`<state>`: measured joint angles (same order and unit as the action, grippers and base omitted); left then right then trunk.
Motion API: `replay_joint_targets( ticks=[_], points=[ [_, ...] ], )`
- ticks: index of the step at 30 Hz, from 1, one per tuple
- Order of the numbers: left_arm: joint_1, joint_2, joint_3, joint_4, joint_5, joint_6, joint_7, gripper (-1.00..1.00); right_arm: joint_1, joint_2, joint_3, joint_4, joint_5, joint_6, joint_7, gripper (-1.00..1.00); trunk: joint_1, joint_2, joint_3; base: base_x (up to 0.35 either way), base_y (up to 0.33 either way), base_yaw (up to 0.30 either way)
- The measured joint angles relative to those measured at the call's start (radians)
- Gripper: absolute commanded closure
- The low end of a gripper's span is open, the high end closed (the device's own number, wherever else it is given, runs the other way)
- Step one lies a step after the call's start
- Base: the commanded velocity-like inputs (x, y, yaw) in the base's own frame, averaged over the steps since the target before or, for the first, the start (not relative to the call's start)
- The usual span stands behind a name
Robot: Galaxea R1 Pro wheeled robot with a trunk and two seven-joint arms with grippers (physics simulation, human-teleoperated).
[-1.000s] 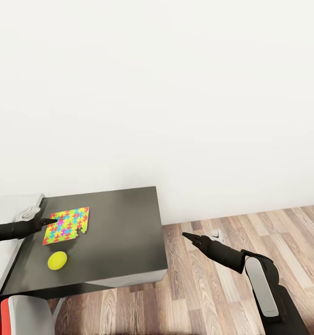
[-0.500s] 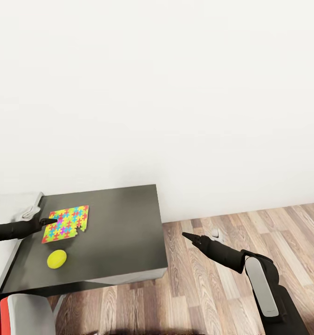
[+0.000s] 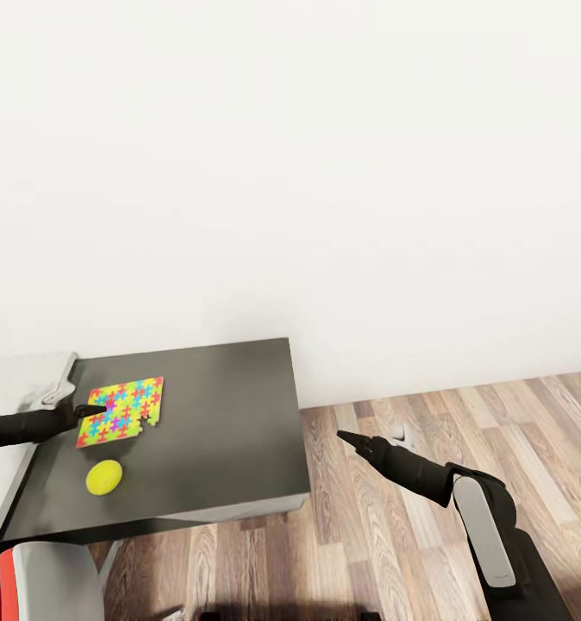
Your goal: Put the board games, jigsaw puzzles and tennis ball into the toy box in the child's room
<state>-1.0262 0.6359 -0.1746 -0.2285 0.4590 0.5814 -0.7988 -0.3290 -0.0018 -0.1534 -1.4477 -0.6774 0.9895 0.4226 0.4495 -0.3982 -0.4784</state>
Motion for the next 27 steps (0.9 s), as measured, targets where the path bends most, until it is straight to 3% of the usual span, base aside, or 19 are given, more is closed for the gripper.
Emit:
replay_joint_targets(
  ticks=[27],
  points=[
    [0.001,-0.006,0.0,0.0,0.0,0.0,0.003,-1.0,0.0,-0.002,0.0,-0.035,-0.002,0.0,0.0,-1.0,0.0,0.0,-0.027,0.0,0.0,0.0]
  ],
)
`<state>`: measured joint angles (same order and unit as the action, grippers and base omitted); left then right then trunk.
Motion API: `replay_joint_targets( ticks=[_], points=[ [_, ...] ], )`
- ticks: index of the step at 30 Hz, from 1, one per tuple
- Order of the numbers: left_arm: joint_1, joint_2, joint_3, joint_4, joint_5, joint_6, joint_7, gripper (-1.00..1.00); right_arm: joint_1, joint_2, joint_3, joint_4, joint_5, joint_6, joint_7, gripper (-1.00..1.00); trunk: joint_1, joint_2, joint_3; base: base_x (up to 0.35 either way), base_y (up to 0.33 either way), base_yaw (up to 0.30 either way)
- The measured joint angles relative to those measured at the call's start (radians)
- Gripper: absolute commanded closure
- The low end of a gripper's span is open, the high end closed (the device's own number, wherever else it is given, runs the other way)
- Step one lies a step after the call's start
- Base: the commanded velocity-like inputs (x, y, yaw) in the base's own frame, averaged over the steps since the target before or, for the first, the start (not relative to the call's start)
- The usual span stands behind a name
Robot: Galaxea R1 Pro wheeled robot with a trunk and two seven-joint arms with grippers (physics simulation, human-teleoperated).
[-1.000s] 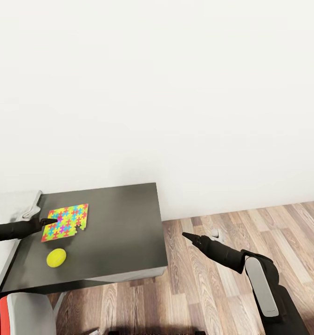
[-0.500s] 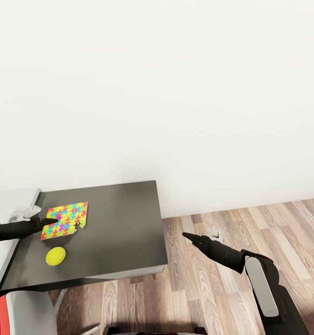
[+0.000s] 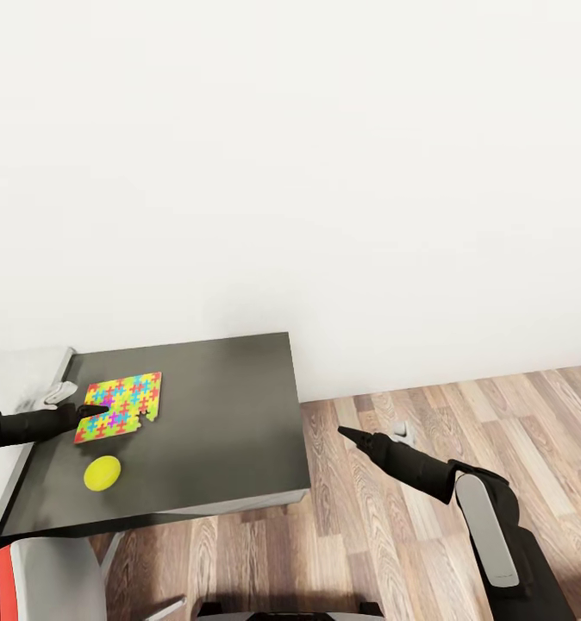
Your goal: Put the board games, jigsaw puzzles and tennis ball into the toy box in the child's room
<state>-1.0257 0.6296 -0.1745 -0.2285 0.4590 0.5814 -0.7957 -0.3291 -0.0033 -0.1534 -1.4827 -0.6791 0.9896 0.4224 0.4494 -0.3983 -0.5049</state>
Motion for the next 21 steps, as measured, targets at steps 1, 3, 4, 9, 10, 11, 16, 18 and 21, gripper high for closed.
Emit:
replay_joint_targets(
  ticks=[1,3,4,9,10,11,16,18,21],
  points=[
    [0.0,0.0,0.0,0.0,0.0,0.0,0.0,-1.0,0.0,0.0,0.0,-0.001,0.0,0.0,0.0,-1.0,0.0,0.0,0.0,0.0,0.0,0.0],
    [0.0,0.0,0.0,0.0,0.0,0.0,0.0,-1.0,0.0,0.0,0.0,-0.002,0.0,0.0,0.0,-1.0,0.0,0.0,0.0,0.0,0.0,0.0],
    [0.0,0.0,0.0,0.0,0.0,0.0,0.0,-1.0,0.0,0.0,0.0,-0.002,0.0,0.0,0.0,-1.0,0.0,0.0,0.0,0.0,0.0,0.0],
    [0.0,0.0,0.0,0.0,0.0,0.0,0.0,-1.0,0.0,0.0,0.0,-0.003,0.0,0.0,0.0,-1.0,0.0,0.0,0.0,0.0,0.0,0.0],
    [0.0,0.0,0.0,0.0,0.0,0.0,0.0,-1.0,0.0,0.0,0.0,-0.003,0.0,0.0,0.0,-1.0,0.0,0.0,0.0,0.0,-0.005,0.0],
    [0.0,0.0,0.0,0.0,0.0,0.0,0.0,-1.0,0.0,0.0,0.0,-0.003,0.0,0.0,0.0,-1.0,0.0,0.0,0.0,0.0,-0.051,0.0],
    [0.0,0.0,0.0,0.0,0.0,0.0,0.0,-1.0,0.0,0.001,0.0,-0.004,0.0,0.0,0.0,-1.0,0.0,0.0,0.0,0.0,-0.194,0.0],
    [0.0,0.0,0.0,0.0,0.0,0.0,0.0,-1.0,0.0,0.001,0.0,-0.003,0.0,0.0,0.0,-1.0,0.0,0.0,0.0,0.0,-0.083,0.0],
    [0.0,0.0,0.0,0.0,0.0,0.0,-0.001,-1.0,0.0,0.0,0.0,-0.003,0.0,0.0,0.0,-1.0,0.0,0.0,0.0,0.0,-0.045,0.0]
  ],
)
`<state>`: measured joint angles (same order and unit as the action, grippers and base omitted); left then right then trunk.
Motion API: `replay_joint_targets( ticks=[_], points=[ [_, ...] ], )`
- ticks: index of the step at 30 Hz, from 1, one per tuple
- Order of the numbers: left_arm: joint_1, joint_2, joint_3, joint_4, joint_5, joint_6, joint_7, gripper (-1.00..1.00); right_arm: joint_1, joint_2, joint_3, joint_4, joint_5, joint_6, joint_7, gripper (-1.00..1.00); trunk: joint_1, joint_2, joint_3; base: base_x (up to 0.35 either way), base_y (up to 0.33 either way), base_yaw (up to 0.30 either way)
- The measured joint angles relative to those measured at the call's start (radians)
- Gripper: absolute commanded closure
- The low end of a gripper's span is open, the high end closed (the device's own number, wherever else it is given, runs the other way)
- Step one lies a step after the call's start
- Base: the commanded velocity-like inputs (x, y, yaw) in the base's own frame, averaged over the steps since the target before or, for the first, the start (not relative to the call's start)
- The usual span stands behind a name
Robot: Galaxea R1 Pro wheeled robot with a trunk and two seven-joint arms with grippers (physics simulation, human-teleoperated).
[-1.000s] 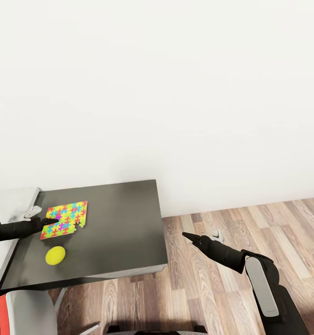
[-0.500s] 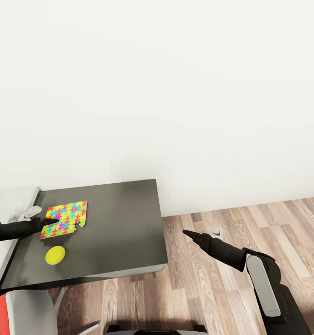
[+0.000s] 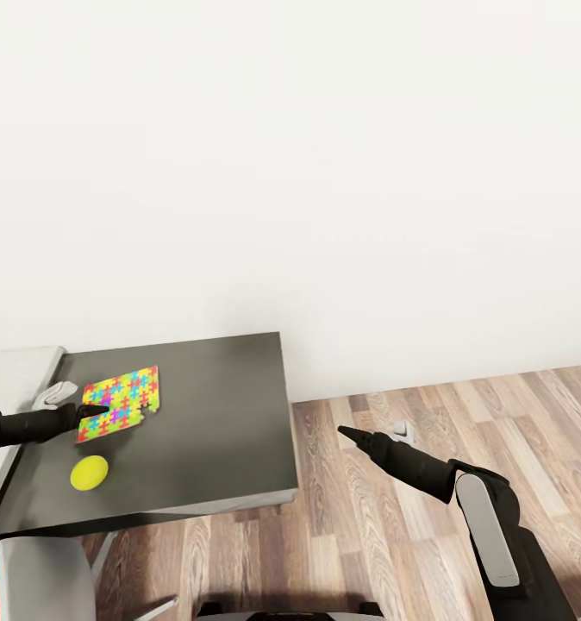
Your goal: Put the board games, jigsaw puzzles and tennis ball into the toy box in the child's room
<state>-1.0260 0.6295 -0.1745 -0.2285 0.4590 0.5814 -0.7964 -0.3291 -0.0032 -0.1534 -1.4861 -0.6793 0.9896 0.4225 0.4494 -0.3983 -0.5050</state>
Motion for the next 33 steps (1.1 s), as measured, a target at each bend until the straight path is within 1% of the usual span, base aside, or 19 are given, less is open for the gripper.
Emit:
replay_joint_targets(
  ticks=[8,18,26,30,33],
  points=[
    [0.0,0.0,0.0,0.0,0.0,0.0,0.0,-1.0,0.0,0.0,0.0,0.0,0.0,0.0,0.0,-1.0,0.0,0.0,0.0,0.0,-0.191,0.0],
    [0.0,-0.001,0.0,0.0,0.0,0.0,0.001,-1.0,0.0,0.0,0.0,0.0,0.0,0.0,0.0,-1.0,0.0,0.0,0.0,0.0,-0.084,0.0],
    [0.0,0.001,0.0,0.0,0.0,0.001,0.003,-1.0,0.0,0.0,0.0,0.0,0.0,0.0,0.0,-1.0,0.0,0.0,0.0,0.0,-0.013,0.0],
    [-0.001,0.001,0.003,0.0,0.0,0.002,0.029,-1.0,0.0,0.002,0.0,0.0,0.0,0.0,0.0,-1.0,0.0,0.0,0.0,0.0,0.0,0.0],
    [-0.001,0.001,0.008,-0.003,0.0,0.003,0.079,-1.0,0.0,0.003,0.0,0.0,0.0,0.0,0.0,-1.0,0.0,0.0,0.0,0.0,0.0,0.0]
  ],
)
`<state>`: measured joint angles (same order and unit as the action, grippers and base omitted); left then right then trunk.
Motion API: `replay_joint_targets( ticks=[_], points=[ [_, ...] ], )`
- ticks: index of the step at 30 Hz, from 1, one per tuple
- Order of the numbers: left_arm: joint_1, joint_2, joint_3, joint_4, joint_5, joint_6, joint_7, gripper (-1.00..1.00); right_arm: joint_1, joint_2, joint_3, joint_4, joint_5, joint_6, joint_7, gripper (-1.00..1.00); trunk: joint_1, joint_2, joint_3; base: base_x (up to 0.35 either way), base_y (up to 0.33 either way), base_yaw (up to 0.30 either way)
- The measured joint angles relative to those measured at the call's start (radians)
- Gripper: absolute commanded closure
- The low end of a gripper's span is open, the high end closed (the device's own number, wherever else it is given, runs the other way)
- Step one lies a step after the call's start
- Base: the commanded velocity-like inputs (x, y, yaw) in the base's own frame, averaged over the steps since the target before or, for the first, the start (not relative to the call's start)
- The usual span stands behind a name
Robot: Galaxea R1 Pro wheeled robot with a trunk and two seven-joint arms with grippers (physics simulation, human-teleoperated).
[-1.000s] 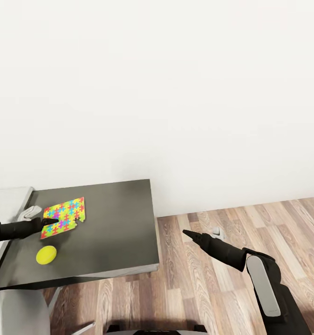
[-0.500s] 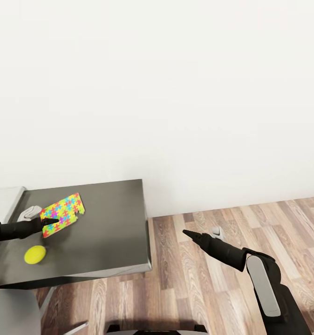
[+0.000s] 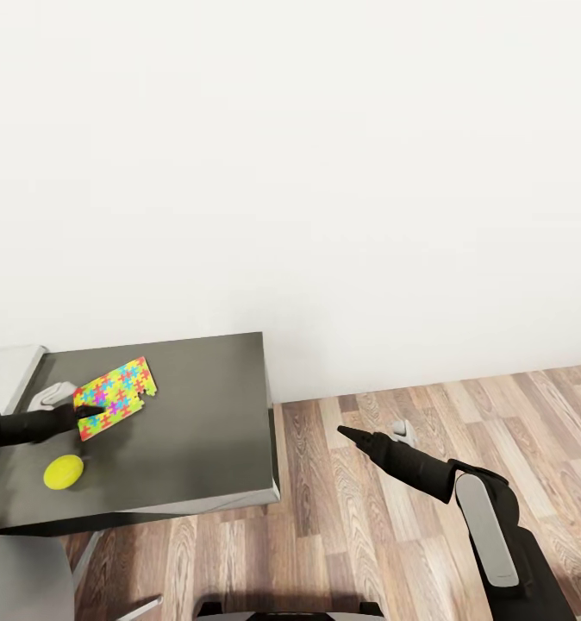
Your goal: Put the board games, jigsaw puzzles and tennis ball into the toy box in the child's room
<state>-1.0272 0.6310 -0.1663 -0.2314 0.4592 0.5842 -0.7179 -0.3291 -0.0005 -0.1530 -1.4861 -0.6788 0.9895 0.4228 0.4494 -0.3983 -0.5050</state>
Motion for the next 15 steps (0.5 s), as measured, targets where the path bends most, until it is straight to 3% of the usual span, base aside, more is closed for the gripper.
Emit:
replay_joint_targets(
  ticks=[8,15],
  points=[
    [-0.006,-0.001,0.008,-0.013,0.003,-0.001,0.122,-1.0,0.0,0.002,0.001,0.001,0.001,0.0,0.0,-1.0,0.0,0.0,0.0,0.0,0.0,0.0],
    [-0.007,-0.004,0.01,-0.058,0.004,0.001,0.148,-1.0,0.0,0.003,0.001,0.002,0.002,-0.001,-0.001,-1.0,0.0,0.0,0.0,0.0,0.0,0.0]
  ],
)
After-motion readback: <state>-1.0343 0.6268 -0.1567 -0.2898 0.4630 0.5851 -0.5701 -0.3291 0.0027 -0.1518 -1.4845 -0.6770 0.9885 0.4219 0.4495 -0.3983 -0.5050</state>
